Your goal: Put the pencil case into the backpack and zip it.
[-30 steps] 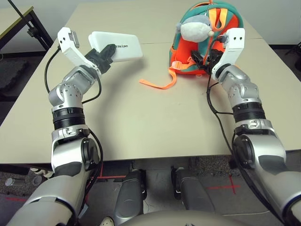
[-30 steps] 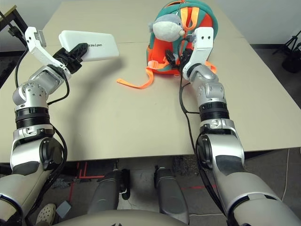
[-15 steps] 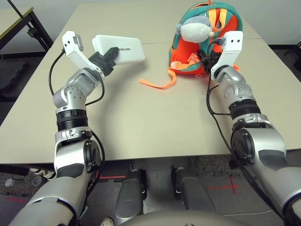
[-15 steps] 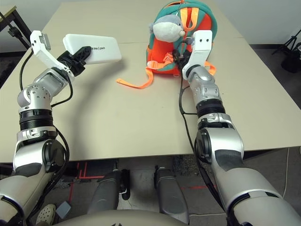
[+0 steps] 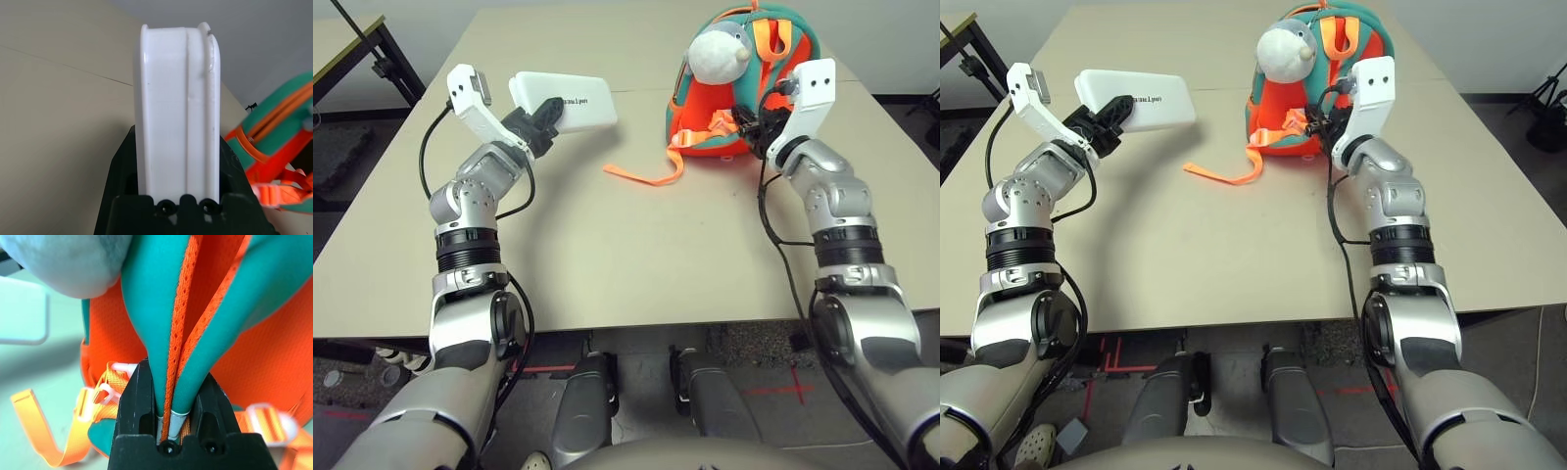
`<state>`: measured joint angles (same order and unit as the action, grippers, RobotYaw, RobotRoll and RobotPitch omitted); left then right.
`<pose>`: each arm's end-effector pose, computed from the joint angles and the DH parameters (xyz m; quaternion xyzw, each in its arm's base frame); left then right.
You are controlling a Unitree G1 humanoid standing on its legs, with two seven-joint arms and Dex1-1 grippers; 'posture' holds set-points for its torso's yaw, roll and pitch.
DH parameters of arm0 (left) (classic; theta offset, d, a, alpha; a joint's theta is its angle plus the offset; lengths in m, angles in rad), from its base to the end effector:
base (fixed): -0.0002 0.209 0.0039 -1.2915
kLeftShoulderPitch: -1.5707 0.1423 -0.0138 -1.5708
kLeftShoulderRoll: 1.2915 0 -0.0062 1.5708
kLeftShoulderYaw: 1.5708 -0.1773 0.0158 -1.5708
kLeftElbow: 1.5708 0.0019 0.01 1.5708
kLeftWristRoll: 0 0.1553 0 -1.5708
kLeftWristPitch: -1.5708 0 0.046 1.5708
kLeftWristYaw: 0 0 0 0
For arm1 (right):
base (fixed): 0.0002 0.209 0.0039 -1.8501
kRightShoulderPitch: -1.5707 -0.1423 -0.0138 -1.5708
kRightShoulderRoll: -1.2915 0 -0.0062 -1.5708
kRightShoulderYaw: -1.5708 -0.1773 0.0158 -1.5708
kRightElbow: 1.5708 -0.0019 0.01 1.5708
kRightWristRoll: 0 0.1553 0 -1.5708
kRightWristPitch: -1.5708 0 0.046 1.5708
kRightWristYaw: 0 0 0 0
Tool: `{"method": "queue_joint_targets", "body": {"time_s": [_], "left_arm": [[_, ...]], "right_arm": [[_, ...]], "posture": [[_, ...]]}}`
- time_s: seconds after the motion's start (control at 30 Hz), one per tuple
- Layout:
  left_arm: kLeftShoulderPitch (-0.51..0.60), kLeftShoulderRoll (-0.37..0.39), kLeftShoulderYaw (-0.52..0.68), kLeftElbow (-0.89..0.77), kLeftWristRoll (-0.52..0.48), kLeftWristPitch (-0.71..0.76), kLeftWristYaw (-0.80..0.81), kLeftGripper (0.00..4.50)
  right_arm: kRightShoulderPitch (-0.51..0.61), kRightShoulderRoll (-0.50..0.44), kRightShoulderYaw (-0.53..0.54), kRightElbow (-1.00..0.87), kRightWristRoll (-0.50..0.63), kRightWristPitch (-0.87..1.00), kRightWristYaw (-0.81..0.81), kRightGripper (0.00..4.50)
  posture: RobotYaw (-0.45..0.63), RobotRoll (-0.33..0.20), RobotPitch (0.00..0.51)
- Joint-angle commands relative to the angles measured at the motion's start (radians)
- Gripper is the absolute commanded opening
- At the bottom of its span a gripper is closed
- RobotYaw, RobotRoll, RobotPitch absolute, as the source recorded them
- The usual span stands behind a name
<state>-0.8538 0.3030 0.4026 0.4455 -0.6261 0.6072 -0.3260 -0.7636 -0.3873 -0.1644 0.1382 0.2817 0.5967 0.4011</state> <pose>0.3410 0.2235 0.1989 -0.2832 -0.0112 -0.1789 0.9422 0.3198 -0.2050 0.2264 -0.0152 -0.0304 0.1888 0.9814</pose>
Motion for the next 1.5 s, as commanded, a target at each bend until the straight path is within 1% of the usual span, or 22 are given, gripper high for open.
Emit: {"method": "queue_joint_targets", "body": {"time_s": [0.03, 0.13, 0.23, 0.3, 0.5, 0.7, 0.8, 0.93, 1.1, 1.27, 1.5], "left_arm": [[-0.019, -0.011, -0.011, 0.008, 0.005, -0.026, -0.016, 1.32], [-0.024, -0.015, -0.015, 0.017, 0.006, -0.031, -0.019, 1.32], [-0.031, -0.015, -0.019, 0.033, 0.007, -0.036, -0.026, 1.32], [-0.033, -0.014, -0.022, 0.044, 0.008, -0.041, -0.032, 1.32], [-0.047, -0.019, -0.031, 0.081, 0.012, -0.055, -0.048, 1.32], [-0.069, -0.023, -0.041, 0.121, 0.019, -0.072, -0.066, 1.32], [-0.079, -0.022, -0.042, 0.138, 0.022, -0.081, -0.074, 1.32], [-0.081, -0.022, -0.044, 0.142, 0.023, -0.089, -0.081, 1.32], [-0.087, -0.015, -0.045, 0.135, 0.030, -0.106, -0.094, 1.32], [-0.105, 0.002, -0.043, 0.117, 0.030, -0.115, -0.114, 1.32], [-0.139, 0.018, -0.061, 0.056, 0.020, -0.113, -0.188, 1.32]], "right_arm": [[0.020, -0.022, -0.010, -0.186, 0.054, 0.105, -0.001, 0.70], [0.048, -0.037, -0.022, -0.283, 0.075, 0.182, -0.011, 0.70], [0.079, -0.085, -0.037, -0.398, 0.107, 0.274, -0.002, 0.70], [0.085, -0.109, -0.051, -0.442, 0.131, 0.323, -0.001, 0.70], [0.090, -0.160, -0.081, -0.531, 0.202, 0.444, 0.002, 0.70], [0.117, -0.155, -0.088, -0.585, 0.253, 0.508, -0.009, 0.70], [0.189, -0.145, -0.067, -0.592, 0.247, 0.489, -0.010, 0.70], [0.277, -0.131, -0.029, -0.568, 0.210, 0.417, -0.016, 0.70], [0.391, -0.150, 0.034, -0.479, 0.116, 0.240, 0.017, 0.70], [0.401, -0.161, 0.066, -0.408, 0.071, 0.156, 0.040, 0.69], [0.395, -0.141, 0.101, -0.361, 0.043, 0.105, 0.042, 0.69]], "posture": [[-0.11, 0.000, 0.129], [-0.12, 0.000, 0.131], [-0.13, 0.000, 0.132], [-0.14, 0.000, 0.134], [-0.16, 0.000, 0.131], [-0.17, 0.000, 0.128], [-0.17, 0.000, 0.128], [-0.16, 0.000, 0.127], [-0.14, 0.000, 0.125], [-0.14, 0.000, 0.122], [-0.14, 0.000, 0.123]]}}
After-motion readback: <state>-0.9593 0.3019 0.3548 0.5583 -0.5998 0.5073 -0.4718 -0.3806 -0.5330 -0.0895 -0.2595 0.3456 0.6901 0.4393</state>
